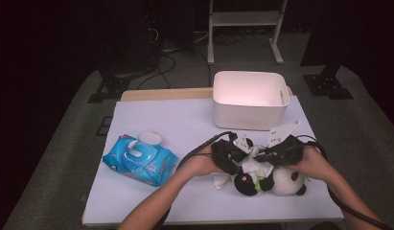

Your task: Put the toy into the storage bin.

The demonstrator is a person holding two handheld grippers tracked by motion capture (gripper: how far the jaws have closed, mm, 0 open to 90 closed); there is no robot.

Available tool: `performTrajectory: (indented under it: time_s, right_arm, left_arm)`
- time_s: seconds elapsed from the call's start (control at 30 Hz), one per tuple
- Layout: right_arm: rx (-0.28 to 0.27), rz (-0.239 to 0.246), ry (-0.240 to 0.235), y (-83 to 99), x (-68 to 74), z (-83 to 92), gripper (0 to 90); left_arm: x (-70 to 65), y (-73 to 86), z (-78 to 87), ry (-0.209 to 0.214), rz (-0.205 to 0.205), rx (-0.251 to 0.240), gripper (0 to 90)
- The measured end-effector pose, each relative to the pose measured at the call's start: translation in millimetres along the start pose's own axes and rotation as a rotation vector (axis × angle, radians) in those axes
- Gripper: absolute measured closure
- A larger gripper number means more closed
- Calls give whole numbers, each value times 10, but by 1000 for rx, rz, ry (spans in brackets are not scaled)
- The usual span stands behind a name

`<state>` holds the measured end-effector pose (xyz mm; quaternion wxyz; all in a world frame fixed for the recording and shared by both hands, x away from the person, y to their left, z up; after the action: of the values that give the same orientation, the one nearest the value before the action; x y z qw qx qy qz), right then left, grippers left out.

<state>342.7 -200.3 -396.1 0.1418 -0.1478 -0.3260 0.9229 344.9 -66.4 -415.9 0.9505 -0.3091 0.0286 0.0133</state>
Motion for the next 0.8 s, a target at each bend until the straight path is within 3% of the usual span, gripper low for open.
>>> performTrajectory:
  time_s: [0.23, 0.43, 0.6, 0.8]
  right_arm:
    - [-30, -4, 0, 54, 75, 19, 816]
    - [-46, -8, -15, 74, 145, 39, 817]
    - [-51, 5, -29, 89, 241, 72, 818]
    - [-44, 29, -29, 87, 307, 93, 818]
  left_arm:
    - [-27, -17, 134, 0, 4, -34, 540]
    - [49, -46, 390, -40, 19, -78, 538]
    - [84, -49, 368, -49, 23, -65, 512]
    - [112, -53, 191, -26, 23, -40, 535]
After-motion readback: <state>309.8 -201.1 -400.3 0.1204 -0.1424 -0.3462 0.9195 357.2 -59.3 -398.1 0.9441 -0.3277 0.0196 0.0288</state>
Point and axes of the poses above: each handheld gripper's, and its own axes: z roughly backward along the jaws, y roughly out of its underside, x roughly to its left, the point moved 6 cm from there along -z, roughly forward along the jaws, and after that the axes turned 6 degrees about y, right-handed, at the moved point
